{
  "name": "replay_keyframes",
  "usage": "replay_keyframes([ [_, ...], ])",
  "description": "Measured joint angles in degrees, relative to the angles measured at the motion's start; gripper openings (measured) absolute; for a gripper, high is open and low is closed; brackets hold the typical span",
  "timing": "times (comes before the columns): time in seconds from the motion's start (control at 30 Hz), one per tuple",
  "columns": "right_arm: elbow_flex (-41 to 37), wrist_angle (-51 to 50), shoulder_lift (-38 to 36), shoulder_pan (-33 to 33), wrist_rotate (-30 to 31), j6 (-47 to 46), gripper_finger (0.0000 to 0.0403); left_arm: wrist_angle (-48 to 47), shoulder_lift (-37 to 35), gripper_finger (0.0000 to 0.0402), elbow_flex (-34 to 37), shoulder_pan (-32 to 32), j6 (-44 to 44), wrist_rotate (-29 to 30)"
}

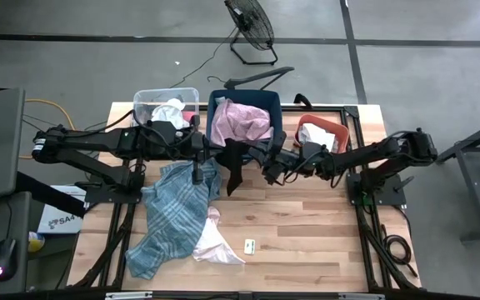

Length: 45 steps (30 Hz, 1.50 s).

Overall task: Pick & Place Cloths
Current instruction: Put the black sock into the orange bin

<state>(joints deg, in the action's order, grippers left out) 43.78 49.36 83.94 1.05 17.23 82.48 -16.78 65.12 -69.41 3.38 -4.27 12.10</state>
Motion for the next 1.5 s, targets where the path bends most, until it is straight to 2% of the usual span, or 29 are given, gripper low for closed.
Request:
replay_keyframes([
  [0.1,1.70,0.11,1.04,-0.42,-1.52,1.32,0.0187,0.00,0.00,0.0000,0.00,0.00,0.02,0.00],
  [0.37,5.85,-0.93,6.55,-0.64,-0.22,2.12,0.0179,-0.47,0.00,0.0000,0.00,0.00,0.04,-0.02],
  [0.53,5.81,-1.53,6.62,0.73,3.27,2.73,0.0131,-1.49,0.00,0.0000,0.00,0.00,0.07,-0.02],
  [0.8,5.81,-0.43,6.60,4.29,10.94,1.60,0.0015,-1.61,0.00,0.0000,0.02,0.00,0.09,-0.03],
  [1.0,5.81,0.18,6.39,6.22,18.24,-5.62,0.0006,-1.62,0.00,0.0005,0.02,0.00,-0.10,0.39],
  [1.13,5.81,0.28,5.70,6.73,23.58,-9.57,0.0005,-1.62,0.00,0.0046,0.02,0.00,-3.18,1.92],
  [1.5,5.81,-4.07,-1.25,6.89,41.93,-17.13,0.0005,-1.57,-0.24,0.0248,0.04,0.02,-10.37,3.07],
])
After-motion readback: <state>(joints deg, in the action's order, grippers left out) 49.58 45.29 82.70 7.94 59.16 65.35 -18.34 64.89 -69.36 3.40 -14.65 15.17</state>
